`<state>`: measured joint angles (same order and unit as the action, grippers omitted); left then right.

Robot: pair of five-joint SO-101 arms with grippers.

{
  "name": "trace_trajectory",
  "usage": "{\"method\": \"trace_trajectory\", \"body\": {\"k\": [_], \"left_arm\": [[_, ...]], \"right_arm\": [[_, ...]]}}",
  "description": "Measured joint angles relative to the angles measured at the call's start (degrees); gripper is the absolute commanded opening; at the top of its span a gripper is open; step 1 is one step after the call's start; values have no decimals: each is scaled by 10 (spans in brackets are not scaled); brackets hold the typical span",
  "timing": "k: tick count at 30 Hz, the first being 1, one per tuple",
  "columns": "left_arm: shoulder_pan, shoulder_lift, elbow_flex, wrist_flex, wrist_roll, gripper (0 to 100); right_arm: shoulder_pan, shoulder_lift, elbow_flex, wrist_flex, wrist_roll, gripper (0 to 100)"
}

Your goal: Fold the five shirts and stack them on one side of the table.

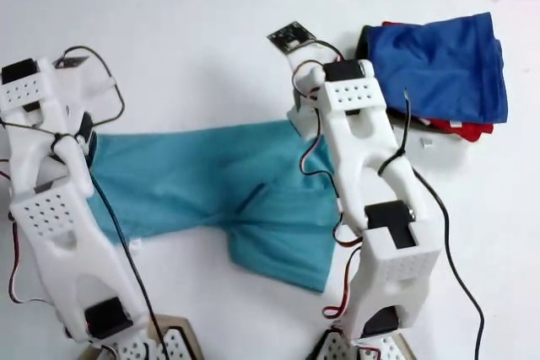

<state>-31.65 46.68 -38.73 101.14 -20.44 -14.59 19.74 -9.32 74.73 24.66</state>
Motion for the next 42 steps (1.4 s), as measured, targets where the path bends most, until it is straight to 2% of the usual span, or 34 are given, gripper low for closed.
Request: {"method": "trace_trajectory", "body": {"k": [21, 28, 34, 42], "left_arm": [[8, 0, -124, 0, 41, 27], [7, 0, -74, -38, 41, 37], [7, 0, -63, -19, 41, 156], [-14, 0, -119, 1, 41, 158]], "right_arm": [[0, -3, 3, 0, 0, 19], [-10, -89, 82, -6, 0, 19], [-11, -104, 192, -69, 0, 19], [-11, -104, 252, -120, 0, 19]]}}
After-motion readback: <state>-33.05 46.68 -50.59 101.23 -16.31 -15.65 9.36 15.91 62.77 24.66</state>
